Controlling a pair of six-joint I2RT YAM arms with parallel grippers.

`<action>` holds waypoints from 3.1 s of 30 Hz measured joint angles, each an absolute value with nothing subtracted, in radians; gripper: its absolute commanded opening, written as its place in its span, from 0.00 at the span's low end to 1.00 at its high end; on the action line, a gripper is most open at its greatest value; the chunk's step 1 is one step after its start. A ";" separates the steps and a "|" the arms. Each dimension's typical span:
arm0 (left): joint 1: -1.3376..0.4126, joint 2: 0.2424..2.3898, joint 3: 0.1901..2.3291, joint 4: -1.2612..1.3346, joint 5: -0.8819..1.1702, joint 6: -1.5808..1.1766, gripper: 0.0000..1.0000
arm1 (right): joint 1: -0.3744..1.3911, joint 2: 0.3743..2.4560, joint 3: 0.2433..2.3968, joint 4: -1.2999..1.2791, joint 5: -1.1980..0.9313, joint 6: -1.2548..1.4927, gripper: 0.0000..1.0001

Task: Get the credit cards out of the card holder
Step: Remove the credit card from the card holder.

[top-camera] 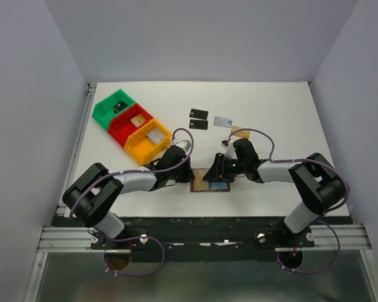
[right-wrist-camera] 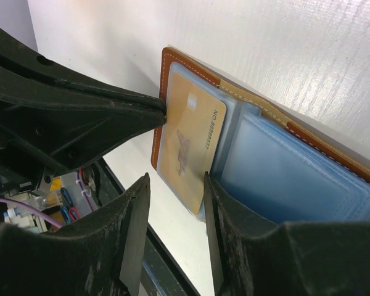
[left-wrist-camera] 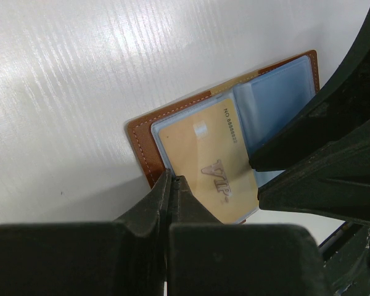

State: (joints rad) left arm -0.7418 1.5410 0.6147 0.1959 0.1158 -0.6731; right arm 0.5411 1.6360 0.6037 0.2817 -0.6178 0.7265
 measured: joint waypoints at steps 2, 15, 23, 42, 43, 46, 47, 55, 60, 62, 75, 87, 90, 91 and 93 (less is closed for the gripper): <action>-0.742 1.541 0.615 0.196 0.115 -0.674 0.04 | 0.541 1.636 0.604 0.282 -0.618 0.725 0.49; -0.742 1.541 0.612 0.200 0.115 -0.678 0.03 | 0.541 1.644 0.604 0.282 -0.618 0.721 0.50; -0.742 1.541 0.611 0.203 0.115 -0.682 0.03 | 0.541 1.644 0.604 0.282 -0.617 0.706 0.54; -0.742 1.541 0.607 0.209 0.116 -0.684 0.03 | 0.541 1.610 0.603 0.244 -0.591 0.687 0.58; -0.742 1.541 0.607 0.209 0.116 -0.684 0.03 | 0.541 1.610 0.603 0.245 -0.593 0.688 0.57; -0.742 1.541 0.607 0.210 0.116 -0.685 0.03 | 0.541 1.620 0.597 0.268 -0.603 0.694 0.57; -0.742 1.541 0.606 0.211 0.116 -0.686 0.03 | 0.541 1.624 0.595 0.276 -0.608 0.699 0.56; -0.742 1.541 0.604 0.216 0.116 -0.686 0.03 | 0.541 1.642 0.586 0.320 -0.634 0.712 0.52; -0.742 1.541 0.603 0.217 0.117 -0.686 0.03 | 0.539 1.645 0.578 0.344 -0.648 0.723 0.45; -0.742 1.541 0.603 0.217 0.117 -0.686 0.03 | 0.537 1.648 0.575 0.350 -0.651 0.729 0.40; -0.742 1.541 0.601 0.220 0.112 -0.685 0.09 | 0.535 1.692 0.566 0.379 -0.669 0.761 0.12; -0.745 1.480 0.566 0.181 0.086 -0.685 0.13 | 0.534 1.701 0.566 0.393 -0.672 0.759 0.00; -0.748 1.460 0.554 0.172 0.081 -0.685 0.13 | 0.534 1.702 0.566 0.393 -0.672 0.751 0.00; -0.748 1.459 0.554 0.171 0.080 -0.685 0.13 | 0.532 1.702 0.566 0.393 -0.672 0.748 0.00; -0.748 1.460 0.554 0.168 0.079 -0.685 0.13 | 0.529 1.702 0.566 0.392 -0.672 0.740 0.00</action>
